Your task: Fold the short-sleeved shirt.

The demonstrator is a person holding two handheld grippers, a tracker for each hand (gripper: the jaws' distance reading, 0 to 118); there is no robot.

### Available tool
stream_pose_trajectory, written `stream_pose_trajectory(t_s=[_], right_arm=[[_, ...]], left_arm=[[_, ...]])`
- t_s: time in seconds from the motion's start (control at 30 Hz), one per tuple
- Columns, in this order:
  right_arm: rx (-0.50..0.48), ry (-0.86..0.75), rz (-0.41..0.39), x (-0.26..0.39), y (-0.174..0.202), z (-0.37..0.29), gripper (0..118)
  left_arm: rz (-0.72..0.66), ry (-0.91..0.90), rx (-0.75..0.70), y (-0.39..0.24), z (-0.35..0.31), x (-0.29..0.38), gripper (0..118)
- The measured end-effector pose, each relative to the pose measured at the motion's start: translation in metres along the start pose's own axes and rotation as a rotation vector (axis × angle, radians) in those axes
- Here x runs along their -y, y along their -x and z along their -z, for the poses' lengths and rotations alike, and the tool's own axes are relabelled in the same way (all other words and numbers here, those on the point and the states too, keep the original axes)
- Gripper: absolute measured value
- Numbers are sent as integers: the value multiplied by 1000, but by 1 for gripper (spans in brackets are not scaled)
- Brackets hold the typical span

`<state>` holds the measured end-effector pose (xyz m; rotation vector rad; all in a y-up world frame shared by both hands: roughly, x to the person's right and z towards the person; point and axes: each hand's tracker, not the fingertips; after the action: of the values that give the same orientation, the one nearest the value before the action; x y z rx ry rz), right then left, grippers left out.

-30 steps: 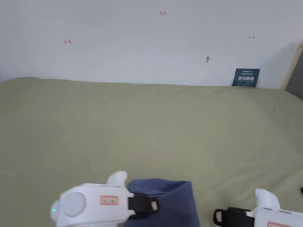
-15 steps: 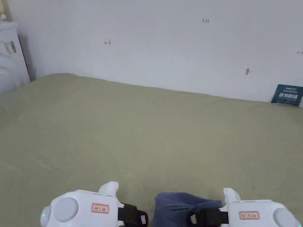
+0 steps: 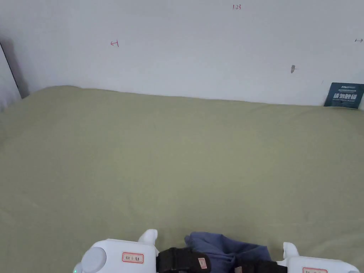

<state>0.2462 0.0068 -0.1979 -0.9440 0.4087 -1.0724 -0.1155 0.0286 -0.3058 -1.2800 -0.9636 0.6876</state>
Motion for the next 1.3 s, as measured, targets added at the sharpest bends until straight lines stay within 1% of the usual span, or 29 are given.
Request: stream_pose_trajectory(t_s=[0.07, 0.17, 0.2, 0.23, 0.27, 0.3, 0.33, 0.37, 0.47, 0.53, 0.57, 0.63, 0.7, 0.77, 0.8, 0.83, 0.9, 0.93, 0.97, 1.03, 1.13, 1.17, 1.23, 1.3], right_arm=[[-5, 0, -2, 0, -1, 1, 0], [8, -10, -30, 3, 5, 1, 0], [16, -12, -40, 3, 6, 1, 0], [23, -12, -49, 3, 8, 1, 0], [30, -15, -53, 3, 9, 0, 0], [53, -18, -60, 3, 11, 0, 0], [59, -14, -67, 3, 12, 0, 0], [57, -15, -75, 4, 15, 0, 0], [126, -23, -130, 8, 29, 3, 0], [199, -46, -153, 13, 48, 4, 0], [232, -58, -177, 15, 58, 6, 0], [324, -93, -271, 22, 87, 15, 0], [422, -143, -333, 29, 113, 26, 0], [543, -218, -402, 37, 140, 43, 1], [608, -257, -452, 43, 154, 54, 1], [659, -299, -494, 49, 164, 66, 2], [742, -391, -549, 64, 189, 92, 3], [760, -438, -580, 73, 203, 108, 3], [759, -467, -605, 81, 213, 122, 3], [757, -506, -635, 96, 241, 159, 3], [703, -517, -669, 116, 279, 218, 4], [699, -532, -671, 122, 290, 236, 4], [691, -547, -663, 132, 311, 272, 4], [697, -556, -619, 141, 329, 303, 4]], left_arm=[[4, 18, -10, 2, 16, 4, 113], [-10, -43, 52, 1, 29, 3, 111], [-48, -50, 42, 2, 33, 2, 104], [-93, -63, 47, 3, 34, 1, 81], [-123, -74, 20, 4, 36, 0, 57], [-128, -76, -80, 6, 34, -2, 49], [-135, -67, -75, 15, 30, -2, 49], [-157, -60, 12, 18, 27, -1, 49], [-49, -52, -55, 6, 24, -2, 47], [-37, -37, -67, 0, 21, -7, 47], [-27, -36, -70, -2, 18, -9, 46], [10, -46, -77, -8, 4, -15, 46], [45, -65, -104, -11, -17, -25, 46], [69, -87, -139, -6, -46, -37, 46], [68, -99, -165, -3, -61, -43, 46], [63, -115, -203, 4, -80, -50, 46], [76, -127, -244, 15, -115, -61, 46], [89, -130, -268, 22, -135, -68, 46], [95, -126, -288, 28, -151, -74, 46], [85, -134, -350, 44, -189, -88, 46], [60, -190, -441, 65, -244, -98, 46], [61, -233, -473, 72, -261, -100, 46], [69, -245, -506, 85, -295, -105, 46], [90, -243, -565, 97, -327, -115, 46]])
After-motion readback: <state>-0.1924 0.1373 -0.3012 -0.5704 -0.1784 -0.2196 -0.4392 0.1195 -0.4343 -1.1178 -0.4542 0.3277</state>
